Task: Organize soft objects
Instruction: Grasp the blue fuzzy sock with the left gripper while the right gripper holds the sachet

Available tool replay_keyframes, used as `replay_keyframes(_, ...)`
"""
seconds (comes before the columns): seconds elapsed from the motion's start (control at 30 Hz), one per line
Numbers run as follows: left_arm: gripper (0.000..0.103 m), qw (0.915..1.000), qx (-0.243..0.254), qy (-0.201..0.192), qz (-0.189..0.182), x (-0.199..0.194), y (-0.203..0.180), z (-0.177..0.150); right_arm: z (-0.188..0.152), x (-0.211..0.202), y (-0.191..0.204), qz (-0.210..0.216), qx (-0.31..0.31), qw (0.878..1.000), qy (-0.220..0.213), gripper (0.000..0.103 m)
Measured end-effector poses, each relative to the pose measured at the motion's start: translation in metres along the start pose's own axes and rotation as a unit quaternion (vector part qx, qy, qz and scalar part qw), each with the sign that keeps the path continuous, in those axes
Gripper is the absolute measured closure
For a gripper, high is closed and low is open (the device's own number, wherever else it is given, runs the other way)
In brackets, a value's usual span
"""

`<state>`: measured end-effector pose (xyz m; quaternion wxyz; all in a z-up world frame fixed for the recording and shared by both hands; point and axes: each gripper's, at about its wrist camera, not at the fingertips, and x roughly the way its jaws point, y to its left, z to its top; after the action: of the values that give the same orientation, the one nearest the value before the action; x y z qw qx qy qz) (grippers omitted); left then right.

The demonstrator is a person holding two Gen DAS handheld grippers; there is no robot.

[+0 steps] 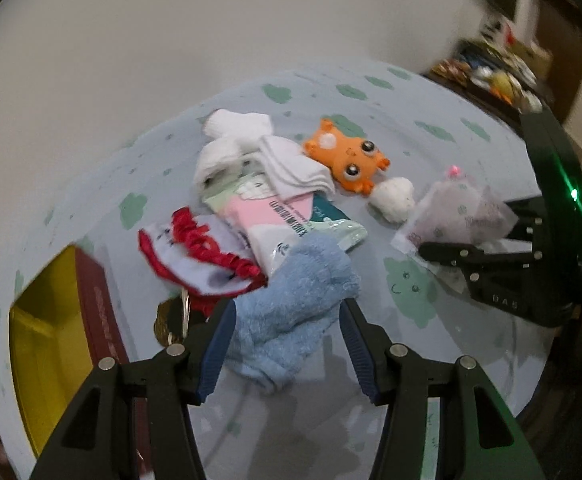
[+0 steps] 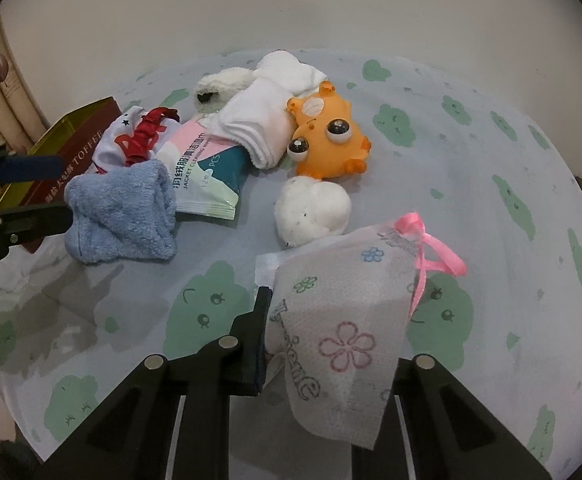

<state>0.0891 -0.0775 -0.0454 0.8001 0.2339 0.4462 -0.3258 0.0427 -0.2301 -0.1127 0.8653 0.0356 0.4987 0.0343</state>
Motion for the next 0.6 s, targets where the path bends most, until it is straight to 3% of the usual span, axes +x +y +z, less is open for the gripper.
replay_keyframes(0.13, 0.048, 0.9992, 0.036, 0.015, 0.004, 0.010, -0.002, 0.014, 0.000, 0.001, -0.003, 0.008, 0.010, 1.000, 0.001, 0.088)
replay_keyframes(0.3, 0.048, 0.9970, 0.056, 0.045, -0.028, 0.029, -0.005, 0.026, 0.001, 0.002, -0.006, 0.015, 0.016, 1.000, 0.003, 0.088)
replay_keyframes(0.43, 0.048, 0.9944, 0.062, 0.074, -0.042, 0.045, -0.012, 0.018, 0.002, 0.002, -0.008, 0.021, 0.021, 1.000, 0.005, 0.087)
replay_keyframes(0.6, 0.048, 0.9938, 0.055, 0.081, -0.052, 0.045, -0.018, -0.004, 0.002, 0.001, -0.008, 0.021, 0.022, 1.000, 0.005, 0.087)
